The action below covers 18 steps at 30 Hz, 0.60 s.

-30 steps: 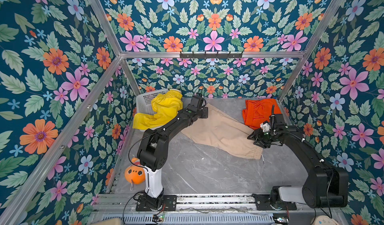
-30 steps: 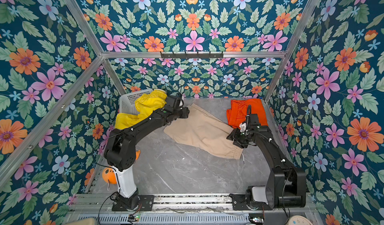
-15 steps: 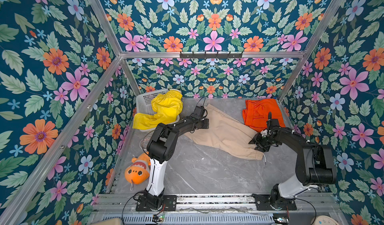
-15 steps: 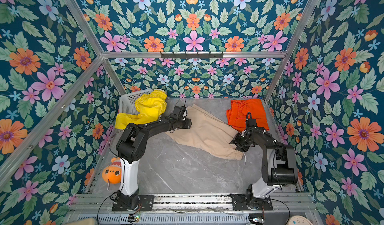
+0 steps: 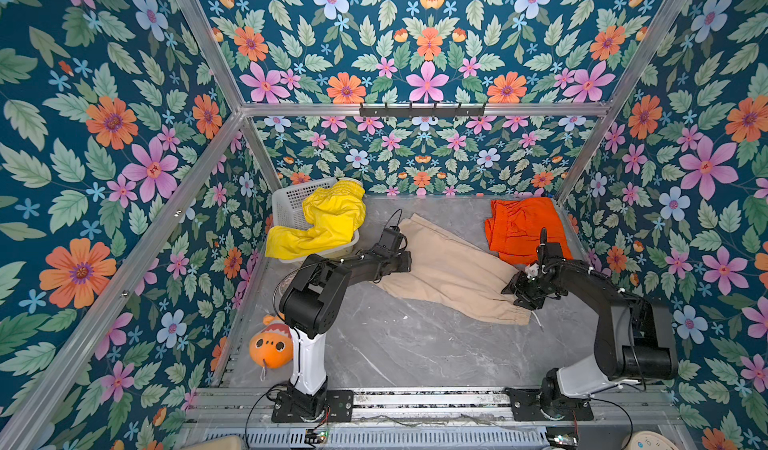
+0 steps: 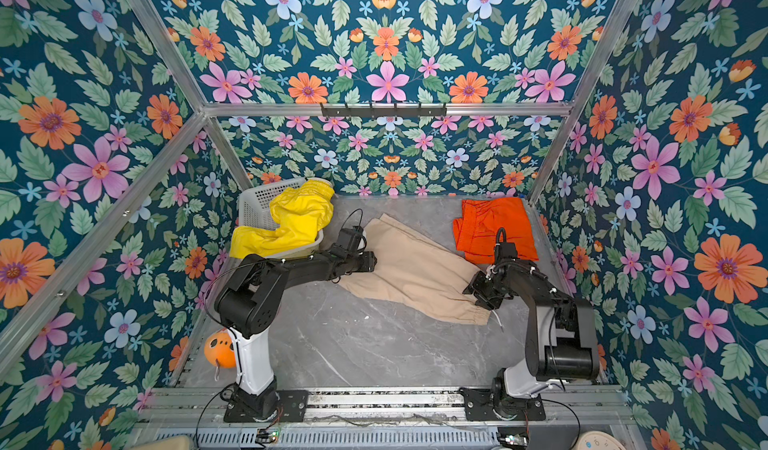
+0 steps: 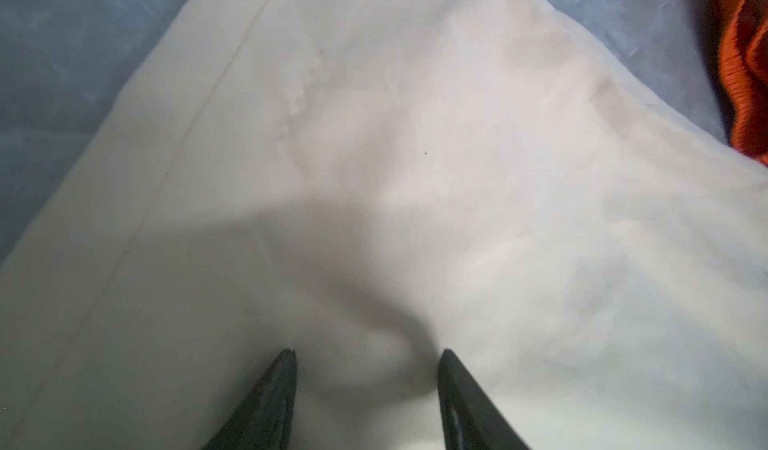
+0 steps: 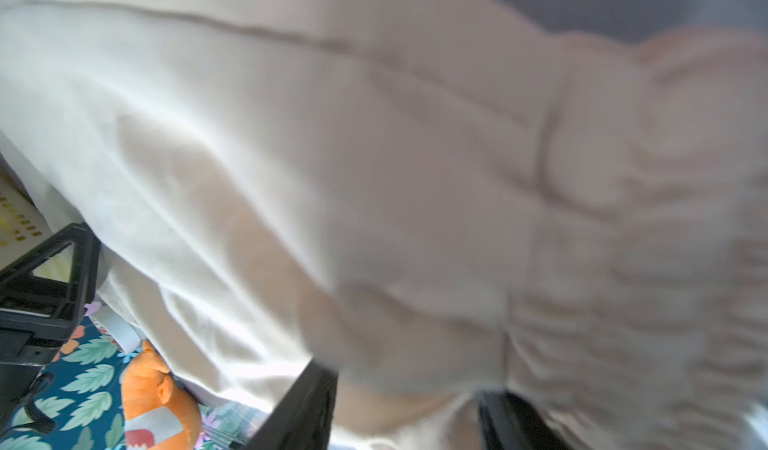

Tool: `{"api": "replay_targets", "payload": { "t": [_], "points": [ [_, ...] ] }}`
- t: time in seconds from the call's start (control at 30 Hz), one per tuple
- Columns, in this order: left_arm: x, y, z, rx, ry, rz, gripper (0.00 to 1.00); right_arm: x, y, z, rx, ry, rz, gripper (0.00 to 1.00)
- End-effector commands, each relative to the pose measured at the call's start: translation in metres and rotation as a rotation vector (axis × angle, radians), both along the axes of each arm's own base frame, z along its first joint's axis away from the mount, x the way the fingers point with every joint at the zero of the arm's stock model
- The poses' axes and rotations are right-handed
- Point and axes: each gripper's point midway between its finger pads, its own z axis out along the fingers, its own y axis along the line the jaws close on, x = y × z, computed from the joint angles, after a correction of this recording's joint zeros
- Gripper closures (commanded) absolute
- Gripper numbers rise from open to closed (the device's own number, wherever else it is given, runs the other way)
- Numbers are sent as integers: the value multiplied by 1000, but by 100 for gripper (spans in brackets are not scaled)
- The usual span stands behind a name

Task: Fold and stack the shorts

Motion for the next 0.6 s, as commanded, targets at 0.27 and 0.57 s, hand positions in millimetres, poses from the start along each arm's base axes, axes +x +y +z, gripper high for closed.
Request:
{"api": "replay_targets", "payload": {
  "t": [0.27,0.57],
  "points": [
    [-12,3,103,40,-156,-44,29,-12,0,99,44,-254,5,47],
    [-88,-149,182,66,-542,-794,30,-24,-48,123,245,-361,-245,47]
  ]
}}
